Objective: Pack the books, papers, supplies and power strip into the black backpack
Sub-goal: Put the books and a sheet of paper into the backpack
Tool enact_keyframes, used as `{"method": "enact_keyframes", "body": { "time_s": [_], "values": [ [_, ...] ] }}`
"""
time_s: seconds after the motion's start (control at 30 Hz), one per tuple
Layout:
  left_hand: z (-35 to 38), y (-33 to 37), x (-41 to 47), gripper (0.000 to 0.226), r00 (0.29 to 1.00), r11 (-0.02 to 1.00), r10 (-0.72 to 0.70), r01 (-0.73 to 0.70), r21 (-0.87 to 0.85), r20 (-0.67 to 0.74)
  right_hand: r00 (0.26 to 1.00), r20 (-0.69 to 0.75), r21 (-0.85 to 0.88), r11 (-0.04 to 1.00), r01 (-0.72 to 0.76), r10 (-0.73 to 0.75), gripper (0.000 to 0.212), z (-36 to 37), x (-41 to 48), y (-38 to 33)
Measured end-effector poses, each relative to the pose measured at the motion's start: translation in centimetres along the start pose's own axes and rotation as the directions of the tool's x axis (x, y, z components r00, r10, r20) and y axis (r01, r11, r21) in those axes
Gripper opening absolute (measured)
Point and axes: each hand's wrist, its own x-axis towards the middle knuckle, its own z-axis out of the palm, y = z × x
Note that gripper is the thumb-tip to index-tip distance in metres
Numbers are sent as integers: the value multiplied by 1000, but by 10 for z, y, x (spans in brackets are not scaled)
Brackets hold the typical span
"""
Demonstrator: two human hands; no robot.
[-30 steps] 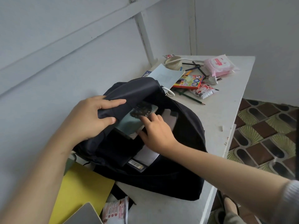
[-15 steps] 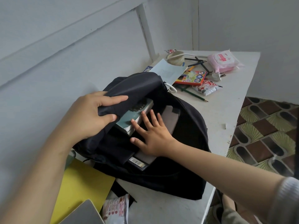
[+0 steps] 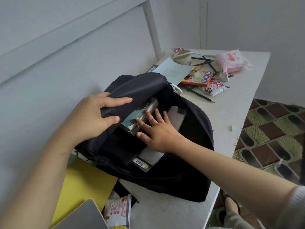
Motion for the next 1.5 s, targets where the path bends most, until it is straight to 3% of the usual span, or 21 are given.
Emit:
{"method": "enact_keyframes", "body": {
  "time_s": [0.17, 0.3, 0.43, 0.53, 0.6, 0.73, 0.93, 1.07, 1.13, 1.27, 1.5],
  "values": [
    [14, -5, -1, 61, 999, 999, -14, 16, -39, 47, 997, -12, 275, 958, 77, -77, 52, -24, -23, 14],
    [27, -17, -1, 65, 995, 998, -56, 58, -27, 85, 977, -199, 370, 918, 144, -73, 41, -34, -45, 39],
    [49, -20, 7, 47, 999, 998, -48, 47, 49, 13, 940, -340, 521, 836, 172, 18, 29, -45, -57, 71],
    [62, -22, 27, 8, 978, 959, -120, 69, -275, -171, 937, -333, 647, 749, 144, 107, 21, -65, -51, 98],
    [68, -23, 48, 5, 942, 907, -190, 60, -418, -278, 927, -334, 699, 704, 123, 170, 20, -81, -39, 117],
    [83, -19, 105, 15, 924, 922, -238, 117, -370, -301, 879, -393, 683, 726, 83, 269, 19, -104, 10, 159],
    [100, -35, 190, 15, 946, 937, -320, 308, -166, -48, 955, -235, 425, 903, -66, 180, 29, -128, 110, 216],
    [112, -53, 229, 8, 952, 924, -284, 305, 233, -118, 984, -114, 249, 963, -106, 137, 31, -133, 162, 238],
    [115, -58, 242, 9, 936, 889, -352, 345, 300, -32, 990, -58, 196, 974, -112, 125, 31, -133, 181, 243],
    [119, -64, 258, 12, 896, 882, -437, 408, 238, 82, 989, -54, 302, 946, -115, 138, 28, -133, 203, 244],
    [100, -54, 256, 37, 894, 896, -428, 400, -194, -132, 963, -231, 545, 838, 7, 142, 23, -142, 196, 247]
  ]
}}
